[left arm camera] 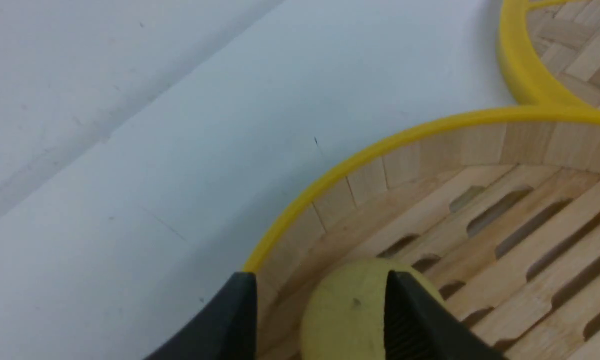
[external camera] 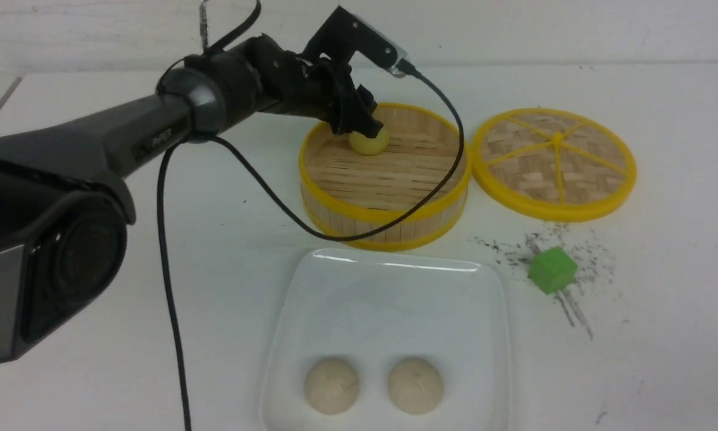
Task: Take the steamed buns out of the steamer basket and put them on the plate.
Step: Use the left arm to grab the steamed stuffed bun that is closest to it
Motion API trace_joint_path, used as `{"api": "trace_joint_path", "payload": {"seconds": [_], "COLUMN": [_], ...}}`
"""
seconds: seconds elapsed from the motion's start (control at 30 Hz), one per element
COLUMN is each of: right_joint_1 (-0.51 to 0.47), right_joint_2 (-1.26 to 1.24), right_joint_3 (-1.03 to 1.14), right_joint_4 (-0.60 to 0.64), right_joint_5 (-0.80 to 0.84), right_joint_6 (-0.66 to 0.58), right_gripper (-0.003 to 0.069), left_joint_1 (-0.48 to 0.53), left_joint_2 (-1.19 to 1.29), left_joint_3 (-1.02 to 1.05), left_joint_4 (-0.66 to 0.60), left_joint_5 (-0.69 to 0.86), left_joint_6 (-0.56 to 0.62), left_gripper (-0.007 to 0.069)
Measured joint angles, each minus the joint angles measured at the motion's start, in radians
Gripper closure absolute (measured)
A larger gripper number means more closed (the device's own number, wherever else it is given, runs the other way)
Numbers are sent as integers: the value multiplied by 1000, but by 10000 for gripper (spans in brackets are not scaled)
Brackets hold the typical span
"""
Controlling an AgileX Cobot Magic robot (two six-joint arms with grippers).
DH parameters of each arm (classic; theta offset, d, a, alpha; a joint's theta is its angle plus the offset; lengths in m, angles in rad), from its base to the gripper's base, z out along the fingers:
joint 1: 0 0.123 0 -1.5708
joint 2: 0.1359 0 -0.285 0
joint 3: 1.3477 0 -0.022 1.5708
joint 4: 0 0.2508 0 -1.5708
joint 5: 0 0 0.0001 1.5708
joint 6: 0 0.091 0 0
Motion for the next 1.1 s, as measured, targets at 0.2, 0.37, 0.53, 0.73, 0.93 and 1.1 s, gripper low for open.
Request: {"api": "trace_joint_path", "payload": {"seconds": [0.2, 0.37, 0.53, 0.73, 0.93, 1.1], "right_joint_1": [0, 0, 0, 0, 0, 0], "right_joint_2": [0, 0, 0, 0, 0, 0], "right_joint_3": [0, 0, 0, 0, 0, 0], "right_joint_4": [0, 0, 0, 13, 16, 18], "right_joint_5": [0, 0, -5, -30, -32, -35], "right_joint_6": [0, 0, 0, 0, 0, 0], "right_gripper": [204, 204, 204, 204, 204, 204], "left_joint_1": [0, 0, 0, 0, 0, 0], "left_joint_2": [42, 49, 49, 49, 49, 49], "left_joint_3": [0, 0, 0, 0, 0, 0], "left_joint_4": [-3, -11, -46, -61, -64, -90], "left_joint_5": [-20, -39, -38, 12, 75, 89], "left_joint_6": [5, 54, 81, 85, 90, 90], "left_gripper": [254, 254, 279, 538, 620, 621]}}
